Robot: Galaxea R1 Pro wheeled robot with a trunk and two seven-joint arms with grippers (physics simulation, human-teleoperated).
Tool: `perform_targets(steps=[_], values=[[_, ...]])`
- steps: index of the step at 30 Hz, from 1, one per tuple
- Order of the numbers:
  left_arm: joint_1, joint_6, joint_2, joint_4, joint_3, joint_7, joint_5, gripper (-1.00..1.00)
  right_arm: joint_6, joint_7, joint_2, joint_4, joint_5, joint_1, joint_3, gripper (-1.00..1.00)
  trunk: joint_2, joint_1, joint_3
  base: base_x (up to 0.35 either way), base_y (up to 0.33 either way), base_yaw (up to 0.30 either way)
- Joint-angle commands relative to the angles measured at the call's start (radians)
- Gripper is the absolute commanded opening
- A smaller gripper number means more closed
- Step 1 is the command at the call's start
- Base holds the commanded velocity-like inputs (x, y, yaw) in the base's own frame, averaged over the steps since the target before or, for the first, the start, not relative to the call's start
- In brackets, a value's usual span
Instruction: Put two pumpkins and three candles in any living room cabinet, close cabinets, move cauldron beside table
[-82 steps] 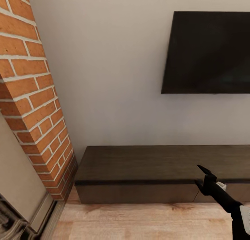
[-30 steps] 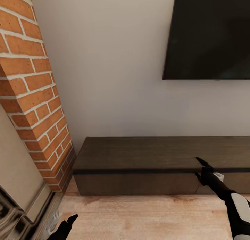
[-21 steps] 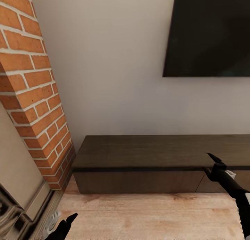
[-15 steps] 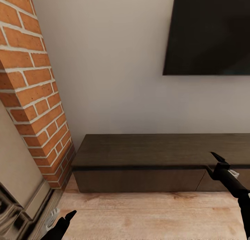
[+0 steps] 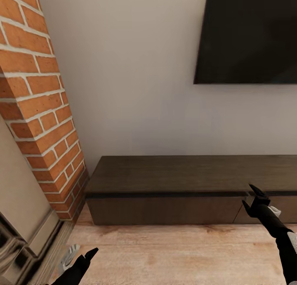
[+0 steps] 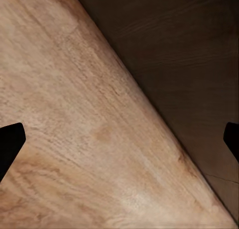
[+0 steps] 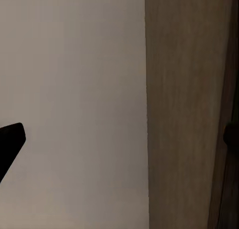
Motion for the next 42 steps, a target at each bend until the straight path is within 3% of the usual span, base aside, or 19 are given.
perform_targets(steps=[1, 8, 10, 13, 18, 22, 27, 31, 42], values=[[0.000, 0.006, 0.000, 0.000, 0.001, 0.006, 0.010, 1.00, 0.003, 0.002, 0.002, 0.001, -0.002, -0.001, -0.003, 1.00, -0.008, 0.004, -0.004, 0.000, 0.000, 0.000], [-0.007, 0.004, 0.004, 0.026, -0.004, 0.007, 0.011, 1.00, -0.007, 0.022, 0.010, 0.003, -0.009, 0.002, -0.005, 1.00, -0.043, 0.024, -0.027, 0.000, 0.000, 0.000], [-0.015, 0.005, 0.005, 0.034, -0.005, 0.006, 0.011, 1.00, -0.009, 0.086, 0.027, 0.012, -0.002, 0.007, -0.001, 1.00, -0.044, 0.025, -0.035, 0.000, 0.000, 0.000], [-0.021, 0.005, 0.006, 0.038, -0.005, 0.006, 0.012, 1.00, -0.001, 0.102, 0.032, 0.013, -0.001, 0.008, 0.003, 1.00, -0.044, 0.026, -0.047, 0.000, 0.000, 0.000], [-0.024, 0.005, 0.006, 0.040, -0.006, 0.006, 0.010, 1.00, 0.019, 0.103, 0.031, 0.008, 0.007, 0.009, 0.045, 1.00, -0.045, 0.028, -0.066, 0.000, 0.000, 0.000], [-0.024, 0.005, 0.006, 0.041, -0.006, 0.003, 0.010, 1.00, 0.024, 0.068, 0.034, 0.009, 0.012, 0.009, 0.070, 1.00, -0.046, 0.030, -0.081, 0.000, 0.000, 0.000], [-0.025, 0.006, 0.007, 0.034, -0.004, -0.004, 0.011, 1.00, 0.026, -0.086, 0.035, 0.009, 0.016, 0.006, 0.086, 1.00, -0.047, 0.032, -0.101, 0.000, 0.000, 0.000], [-0.021, 0.006, 0.005, 0.034, -0.005, -0.006, 0.011, 1.00, 0.027, -0.142, 0.036, 0.000, 0.010, 0.003, 0.090, 1.00, -0.048, 0.033, -0.105, 0.000, 0.000, 0.000], [-0.015, 0.007, 0.005, 0.034, -0.005, -0.016, 0.024, 1.00, 0.009, -0.165, 0.063, -0.107, 0.015, 0.006, 0.090, 1.00, -0.048, 0.034, -0.112, 0.000, 0.000, 0.000]])
